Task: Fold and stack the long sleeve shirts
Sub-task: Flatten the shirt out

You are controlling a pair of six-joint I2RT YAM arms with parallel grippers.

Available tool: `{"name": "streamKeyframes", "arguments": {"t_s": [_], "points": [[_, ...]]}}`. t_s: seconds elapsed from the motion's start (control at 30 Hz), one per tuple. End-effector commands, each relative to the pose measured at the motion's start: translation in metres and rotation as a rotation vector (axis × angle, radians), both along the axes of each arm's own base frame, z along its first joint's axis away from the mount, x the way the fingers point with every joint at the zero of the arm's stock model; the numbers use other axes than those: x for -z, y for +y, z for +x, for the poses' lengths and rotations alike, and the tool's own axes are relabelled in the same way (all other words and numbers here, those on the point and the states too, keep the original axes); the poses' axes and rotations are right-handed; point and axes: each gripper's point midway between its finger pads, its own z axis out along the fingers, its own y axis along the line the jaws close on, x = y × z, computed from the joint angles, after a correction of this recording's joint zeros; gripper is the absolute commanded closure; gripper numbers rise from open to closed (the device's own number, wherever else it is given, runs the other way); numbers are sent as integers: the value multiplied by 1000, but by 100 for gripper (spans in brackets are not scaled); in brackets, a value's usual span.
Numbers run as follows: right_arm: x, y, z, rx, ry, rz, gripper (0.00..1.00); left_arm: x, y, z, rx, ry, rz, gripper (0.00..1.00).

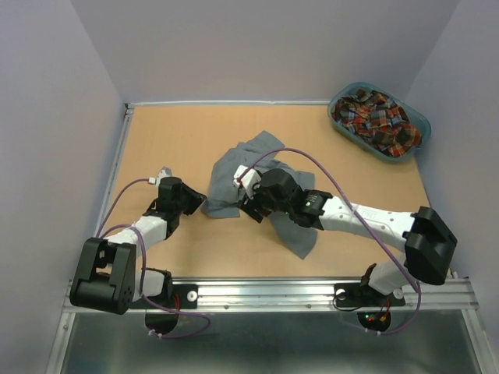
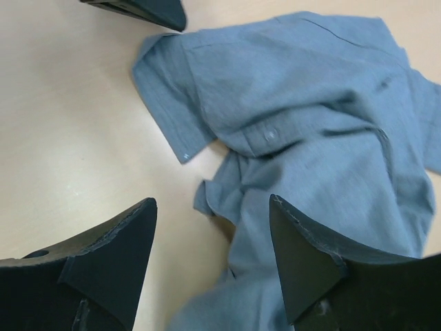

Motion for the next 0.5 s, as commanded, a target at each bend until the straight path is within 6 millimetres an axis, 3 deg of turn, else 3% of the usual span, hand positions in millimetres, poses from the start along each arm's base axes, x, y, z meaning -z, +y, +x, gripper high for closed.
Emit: {"name": "streamKeyframes", "arguments": {"t_s": [0.0,0.13,0.33,0.43,0.47], "points": [[-7,47,-12,-185,-6,30,28,-23,0,12,5,-71,22,81],[22,71,-7,-248,19,-21,30,-27,5,14,-9,-72,45,80],[64,85,0,-286,43,-89,35,-40,12,18,-30,-95,84,71],[80,89,4,-298,34,-114,35,-50,21,22,-58,-111,127,58],[84,90,6,-298,31,-122,35,-55,23,22,-66,-123,133,49]]}}
